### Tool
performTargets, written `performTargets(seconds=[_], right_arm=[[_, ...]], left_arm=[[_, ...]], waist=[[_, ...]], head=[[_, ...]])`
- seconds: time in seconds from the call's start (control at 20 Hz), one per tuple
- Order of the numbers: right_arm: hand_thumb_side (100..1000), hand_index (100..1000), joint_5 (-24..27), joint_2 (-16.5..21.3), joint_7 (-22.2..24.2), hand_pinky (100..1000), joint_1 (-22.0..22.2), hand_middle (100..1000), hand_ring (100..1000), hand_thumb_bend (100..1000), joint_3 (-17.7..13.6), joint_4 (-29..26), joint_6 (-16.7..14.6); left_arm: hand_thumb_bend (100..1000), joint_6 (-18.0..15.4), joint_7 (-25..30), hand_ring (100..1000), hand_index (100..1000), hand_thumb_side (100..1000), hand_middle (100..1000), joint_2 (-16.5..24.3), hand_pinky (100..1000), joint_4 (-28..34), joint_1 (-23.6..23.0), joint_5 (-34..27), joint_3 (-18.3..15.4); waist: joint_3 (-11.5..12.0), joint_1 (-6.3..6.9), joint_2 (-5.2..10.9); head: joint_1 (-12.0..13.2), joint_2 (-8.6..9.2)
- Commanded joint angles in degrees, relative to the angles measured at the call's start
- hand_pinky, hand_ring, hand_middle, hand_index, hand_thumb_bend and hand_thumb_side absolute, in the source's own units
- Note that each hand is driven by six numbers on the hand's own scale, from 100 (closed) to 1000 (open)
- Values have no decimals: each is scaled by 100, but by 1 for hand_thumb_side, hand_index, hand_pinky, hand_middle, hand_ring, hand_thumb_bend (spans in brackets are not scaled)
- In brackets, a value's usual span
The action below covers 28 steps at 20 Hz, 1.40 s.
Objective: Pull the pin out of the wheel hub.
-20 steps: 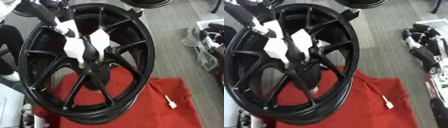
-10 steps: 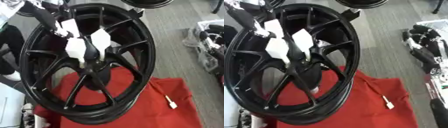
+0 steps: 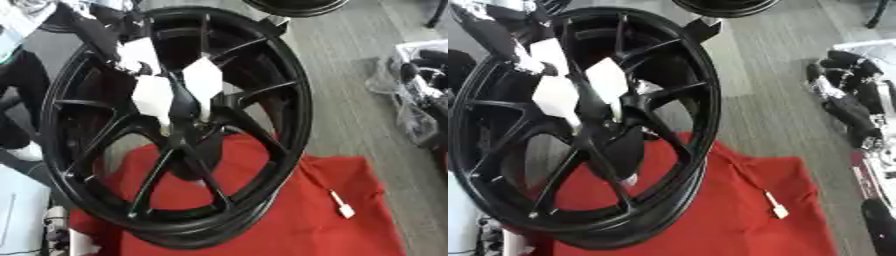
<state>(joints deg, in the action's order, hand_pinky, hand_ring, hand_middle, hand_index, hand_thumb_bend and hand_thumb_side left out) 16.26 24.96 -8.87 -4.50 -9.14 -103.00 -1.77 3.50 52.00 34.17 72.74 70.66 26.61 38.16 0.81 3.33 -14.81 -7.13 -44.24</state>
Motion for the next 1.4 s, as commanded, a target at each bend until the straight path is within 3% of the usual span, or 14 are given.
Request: performTargets(seconds=[0.05,0.45,0.75,1.4], right_arm=[[224,734,-36,102,-22,889,-32,641,671,352,-41,-46,4],[224,734,-26,106,-31,890,-29,639,670,351,-42,-38,9],[225,734,-39,111,-39,890,-35,639,669,351,-42,-27,11],[227,734,-35,137,-46,891,-37,639,669,349,-40,-17,20]], left_arm=[[361,-66,-3,778,583,432,598,105,855,6,114,91,-11],[214,-117,-3,766,525,244,585,100,853,0,96,6,43],[183,-46,-3,750,471,100,571,139,849,141,120,-131,91],[272,177,-3,693,350,100,528,297,831,443,163,-114,-70]], waist=[[-1,-20,136],[-3,-26,147],[6,-23,153],[31,-15,170]], head=[[18,12],[49,12],[62,12],[76,12]])
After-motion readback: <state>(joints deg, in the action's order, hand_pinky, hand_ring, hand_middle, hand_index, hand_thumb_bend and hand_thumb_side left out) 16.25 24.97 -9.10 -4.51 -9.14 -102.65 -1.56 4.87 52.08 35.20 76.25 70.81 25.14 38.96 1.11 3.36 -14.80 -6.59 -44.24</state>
